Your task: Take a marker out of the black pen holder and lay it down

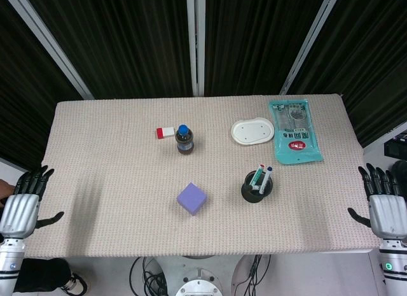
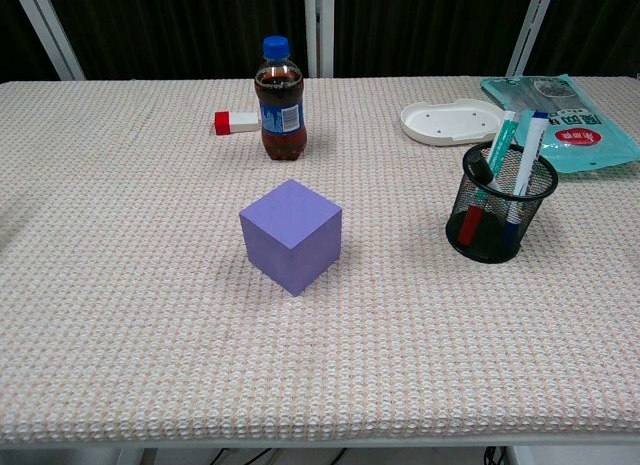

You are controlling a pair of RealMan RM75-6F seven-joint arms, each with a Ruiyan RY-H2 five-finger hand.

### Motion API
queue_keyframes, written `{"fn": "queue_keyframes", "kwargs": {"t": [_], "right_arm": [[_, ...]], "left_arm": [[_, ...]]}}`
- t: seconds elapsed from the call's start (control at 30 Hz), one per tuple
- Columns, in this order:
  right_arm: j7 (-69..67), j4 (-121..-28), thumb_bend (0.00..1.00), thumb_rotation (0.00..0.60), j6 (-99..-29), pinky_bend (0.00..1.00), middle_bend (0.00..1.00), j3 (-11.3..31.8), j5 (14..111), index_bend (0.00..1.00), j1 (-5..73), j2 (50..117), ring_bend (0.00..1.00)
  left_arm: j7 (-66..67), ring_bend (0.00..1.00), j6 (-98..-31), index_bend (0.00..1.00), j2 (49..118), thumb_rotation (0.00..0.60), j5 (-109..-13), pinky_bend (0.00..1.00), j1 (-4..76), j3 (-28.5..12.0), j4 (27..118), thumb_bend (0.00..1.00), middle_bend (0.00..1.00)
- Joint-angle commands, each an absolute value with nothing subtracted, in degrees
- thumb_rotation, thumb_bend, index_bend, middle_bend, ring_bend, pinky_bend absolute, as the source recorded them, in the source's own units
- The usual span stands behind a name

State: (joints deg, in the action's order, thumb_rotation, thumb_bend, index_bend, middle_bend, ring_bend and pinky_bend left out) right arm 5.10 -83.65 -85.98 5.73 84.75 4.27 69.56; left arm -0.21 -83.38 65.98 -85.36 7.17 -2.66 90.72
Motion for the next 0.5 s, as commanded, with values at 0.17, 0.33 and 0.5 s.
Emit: {"fn": "queue_keyframes", "kwargs": {"t": [0.17, 0.33, 0.5], "right_arm": [[10.21, -89.42, 0.06, 0.600, -85.64, 0.00, 0.00, 6.52, 87.99, 0.00, 7.06, 67.79, 0.00], [16.19, -95.91, 0.06, 0.600, -82.01, 0.00, 0.00, 6.70, 91.67, 0.04, 11.08, 66.28, 0.00], [20.86, -101.52, 0.06, 0.600, -76.22, 0.00, 0.00, 7.54, 92.66, 0.13, 15.72, 66.14, 0.00]], "left_arm": [[-0.18, 0.00, -82.88, 0.06, 65.99, 0.600, -84.89, 0.00, 7.49, -2.96, 90.46, 0.12, 0.00], [0.06, 0.00, -82.38, 0.06, 65.83, 0.600, -84.31, 0.00, 7.42, -2.80, 90.70, 0.12, 0.00], [0.80, 0.00, -82.43, 0.06, 65.58, 0.600, -83.84, 0.00, 7.27, -2.88, 91.36, 0.12, 0.00]]}}
